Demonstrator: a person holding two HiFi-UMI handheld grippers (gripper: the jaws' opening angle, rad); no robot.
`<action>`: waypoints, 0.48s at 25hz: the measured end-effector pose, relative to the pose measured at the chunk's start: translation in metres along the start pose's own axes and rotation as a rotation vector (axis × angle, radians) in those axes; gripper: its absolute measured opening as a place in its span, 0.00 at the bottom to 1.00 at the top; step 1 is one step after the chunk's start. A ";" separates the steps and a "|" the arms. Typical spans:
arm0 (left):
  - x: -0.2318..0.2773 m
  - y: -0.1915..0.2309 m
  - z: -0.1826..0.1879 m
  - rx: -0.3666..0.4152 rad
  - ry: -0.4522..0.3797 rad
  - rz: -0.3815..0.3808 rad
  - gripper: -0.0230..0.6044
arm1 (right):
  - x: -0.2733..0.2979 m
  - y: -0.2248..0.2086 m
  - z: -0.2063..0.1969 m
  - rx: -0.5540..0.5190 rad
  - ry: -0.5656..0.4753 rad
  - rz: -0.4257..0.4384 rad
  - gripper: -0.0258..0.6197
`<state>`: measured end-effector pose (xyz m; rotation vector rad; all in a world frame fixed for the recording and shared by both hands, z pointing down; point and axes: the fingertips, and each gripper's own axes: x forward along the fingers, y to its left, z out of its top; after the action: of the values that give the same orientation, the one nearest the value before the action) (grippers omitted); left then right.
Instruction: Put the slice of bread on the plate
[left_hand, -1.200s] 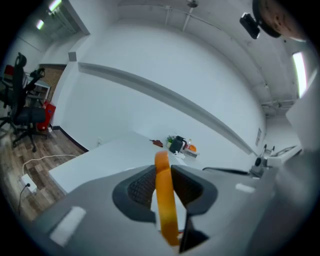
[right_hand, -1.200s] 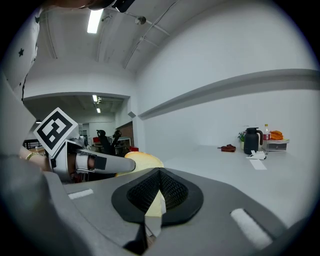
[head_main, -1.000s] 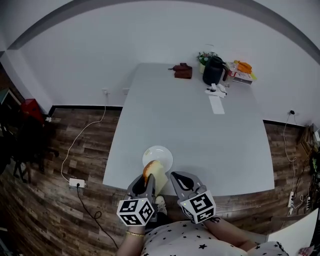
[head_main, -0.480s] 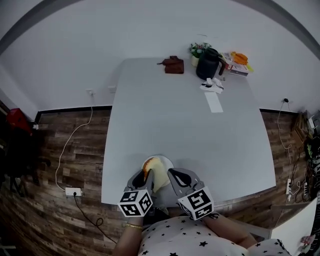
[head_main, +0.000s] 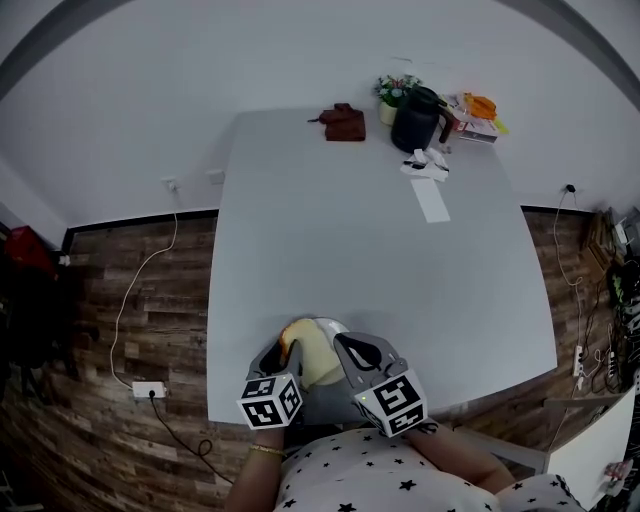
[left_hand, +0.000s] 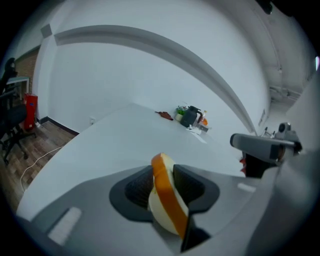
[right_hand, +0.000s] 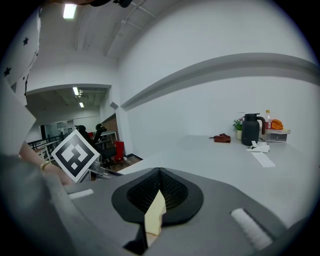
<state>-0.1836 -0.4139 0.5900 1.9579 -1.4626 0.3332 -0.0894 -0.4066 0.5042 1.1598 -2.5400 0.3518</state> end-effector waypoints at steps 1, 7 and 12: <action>0.002 0.002 -0.001 0.004 0.007 0.005 0.24 | 0.002 0.000 0.000 0.001 0.002 0.002 0.04; 0.009 0.020 -0.011 0.077 0.053 0.104 0.28 | 0.011 0.000 -0.001 0.006 0.009 0.017 0.04; 0.007 0.019 -0.009 0.139 0.053 0.131 0.29 | 0.013 0.002 -0.002 0.006 0.008 0.032 0.04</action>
<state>-0.1967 -0.4161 0.6077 1.9489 -1.5740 0.5539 -0.0989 -0.4138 0.5110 1.1191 -2.5543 0.3719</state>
